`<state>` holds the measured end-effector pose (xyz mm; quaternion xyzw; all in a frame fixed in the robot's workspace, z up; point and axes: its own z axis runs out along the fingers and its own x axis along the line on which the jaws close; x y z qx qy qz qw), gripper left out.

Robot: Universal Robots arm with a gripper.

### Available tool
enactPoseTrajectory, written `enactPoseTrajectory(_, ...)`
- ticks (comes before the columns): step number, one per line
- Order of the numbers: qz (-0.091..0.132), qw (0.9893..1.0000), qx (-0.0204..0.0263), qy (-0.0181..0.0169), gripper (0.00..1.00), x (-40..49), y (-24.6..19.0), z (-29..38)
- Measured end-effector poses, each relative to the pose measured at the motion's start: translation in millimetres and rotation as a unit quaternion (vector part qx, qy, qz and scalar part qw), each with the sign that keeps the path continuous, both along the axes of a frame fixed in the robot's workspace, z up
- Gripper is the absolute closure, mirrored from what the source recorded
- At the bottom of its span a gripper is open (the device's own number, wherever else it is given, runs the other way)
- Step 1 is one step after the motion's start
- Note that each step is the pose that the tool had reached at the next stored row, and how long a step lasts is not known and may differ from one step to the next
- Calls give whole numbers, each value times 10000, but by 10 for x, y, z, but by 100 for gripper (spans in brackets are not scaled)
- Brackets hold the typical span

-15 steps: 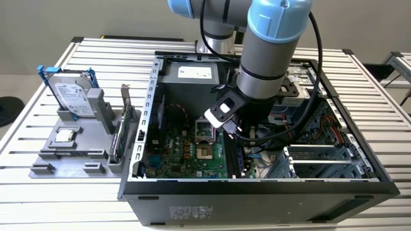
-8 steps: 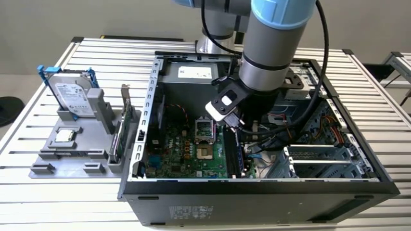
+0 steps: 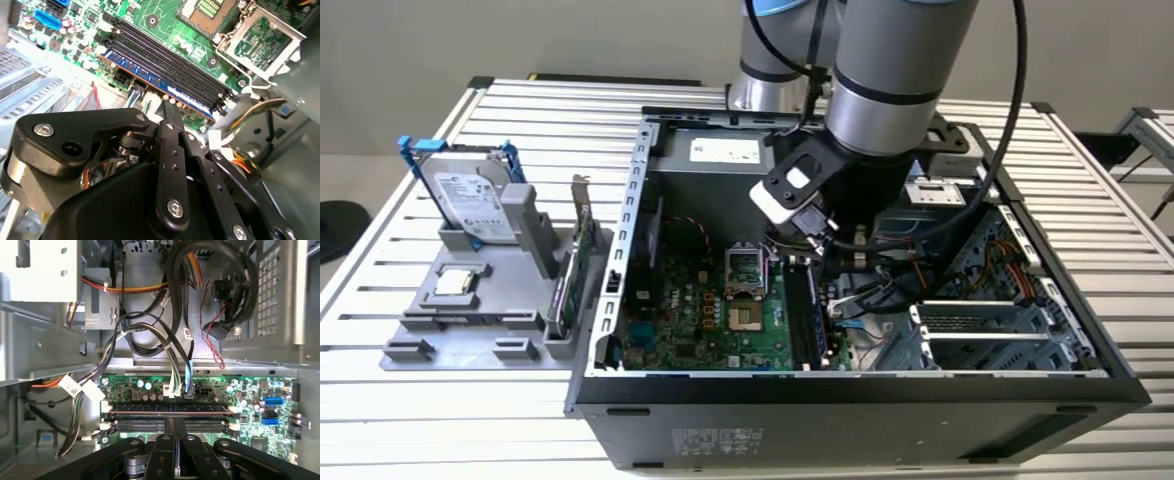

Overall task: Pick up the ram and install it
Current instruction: 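Press down the ram until it locks into place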

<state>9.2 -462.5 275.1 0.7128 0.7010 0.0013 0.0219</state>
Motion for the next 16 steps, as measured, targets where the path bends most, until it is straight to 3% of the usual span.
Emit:
enactPoseTrajectory(8, 0, 10000, -1, 0, 100, 0, 0, 203)
enactPoseTrajectory(16, 0, 10000, 0, 0, 100, 0, 0, 230)
